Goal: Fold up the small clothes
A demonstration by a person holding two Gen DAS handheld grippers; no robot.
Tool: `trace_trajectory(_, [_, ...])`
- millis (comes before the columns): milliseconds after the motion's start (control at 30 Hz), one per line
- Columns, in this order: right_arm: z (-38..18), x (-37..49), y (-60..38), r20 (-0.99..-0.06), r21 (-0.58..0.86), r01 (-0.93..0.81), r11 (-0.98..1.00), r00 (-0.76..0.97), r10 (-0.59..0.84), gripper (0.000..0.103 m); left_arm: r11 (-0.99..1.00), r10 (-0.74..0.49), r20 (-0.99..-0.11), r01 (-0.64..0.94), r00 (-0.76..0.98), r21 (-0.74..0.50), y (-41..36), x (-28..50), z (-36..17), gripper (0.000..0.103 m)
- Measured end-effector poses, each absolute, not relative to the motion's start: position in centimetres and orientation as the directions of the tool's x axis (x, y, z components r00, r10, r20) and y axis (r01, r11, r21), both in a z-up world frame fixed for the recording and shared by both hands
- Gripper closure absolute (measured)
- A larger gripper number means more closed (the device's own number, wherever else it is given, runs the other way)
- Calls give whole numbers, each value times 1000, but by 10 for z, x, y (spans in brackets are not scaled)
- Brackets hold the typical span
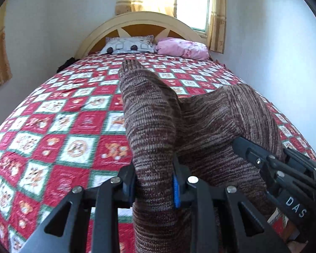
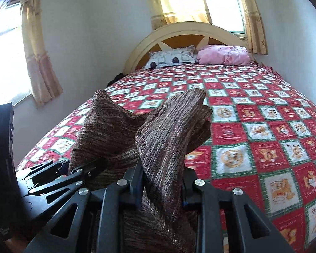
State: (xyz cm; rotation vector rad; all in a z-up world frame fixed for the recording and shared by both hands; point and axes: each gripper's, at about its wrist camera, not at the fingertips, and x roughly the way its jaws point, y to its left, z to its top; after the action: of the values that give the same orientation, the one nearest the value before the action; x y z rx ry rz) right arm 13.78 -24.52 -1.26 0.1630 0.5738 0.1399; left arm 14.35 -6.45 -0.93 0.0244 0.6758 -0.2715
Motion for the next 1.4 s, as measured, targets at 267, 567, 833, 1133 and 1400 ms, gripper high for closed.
trace_trajectory(267, [-7, 125, -195, -515, 216, -157, 964, 820, 249, 76, 982, -181, -614, 178, 768, -68, -15, 128, -2, 76])
trace_trajectory(567, [-10, 133, -138, -529, 222, -250, 942, 781, 332, 76, 995, -96, -619, 81, 779, -52, 38, 126, -6, 76])
trace_trajectory(833, [-17, 166, -94, -543, 227, -322, 919, 742, 394, 76, 999, -26, -624, -3, 781, -44, 78, 144, -12, 76])
trace_trajectory(1133, [-35, 217, -60, -564, 199, -352, 915, 722, 400, 76, 997, 36, -638, -68, 769, -26, 107, 183, -30, 76])
trace_trajectory(1400, [-73, 268, -49, -627, 149, -321, 935, 700, 341, 76, 995, 86, -671, -100, 736, 17, 108, 225, -66, 76])
